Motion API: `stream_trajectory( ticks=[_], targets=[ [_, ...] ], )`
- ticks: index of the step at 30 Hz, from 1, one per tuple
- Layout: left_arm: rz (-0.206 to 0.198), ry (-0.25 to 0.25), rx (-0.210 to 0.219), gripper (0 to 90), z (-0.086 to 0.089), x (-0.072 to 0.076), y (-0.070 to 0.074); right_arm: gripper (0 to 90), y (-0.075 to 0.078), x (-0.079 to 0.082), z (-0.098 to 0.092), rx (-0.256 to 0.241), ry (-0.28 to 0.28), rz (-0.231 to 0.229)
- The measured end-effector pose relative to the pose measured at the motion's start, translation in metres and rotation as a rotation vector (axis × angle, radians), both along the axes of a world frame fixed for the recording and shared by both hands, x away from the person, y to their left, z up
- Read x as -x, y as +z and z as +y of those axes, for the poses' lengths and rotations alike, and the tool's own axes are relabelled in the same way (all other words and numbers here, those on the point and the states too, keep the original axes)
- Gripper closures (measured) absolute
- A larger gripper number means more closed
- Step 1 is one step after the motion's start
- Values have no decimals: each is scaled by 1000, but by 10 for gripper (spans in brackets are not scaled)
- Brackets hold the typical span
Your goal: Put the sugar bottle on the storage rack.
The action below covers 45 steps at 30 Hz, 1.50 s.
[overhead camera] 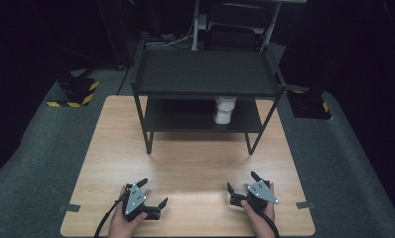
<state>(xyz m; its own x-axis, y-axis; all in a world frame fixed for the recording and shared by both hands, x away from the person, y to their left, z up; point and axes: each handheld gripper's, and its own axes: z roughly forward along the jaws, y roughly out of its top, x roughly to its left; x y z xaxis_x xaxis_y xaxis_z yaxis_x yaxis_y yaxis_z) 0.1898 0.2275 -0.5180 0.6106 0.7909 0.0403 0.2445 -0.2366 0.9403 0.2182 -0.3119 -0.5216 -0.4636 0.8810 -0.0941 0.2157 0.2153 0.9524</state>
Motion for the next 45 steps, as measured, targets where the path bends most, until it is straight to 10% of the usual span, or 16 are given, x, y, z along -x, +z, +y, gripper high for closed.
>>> stream_trajectory(
  ticks=[45],
  targets=[
    [-11, -8, -15, 5, 0, 4, 0, 5, 2, 0, 1, 17, 13, 9]
  ],
)
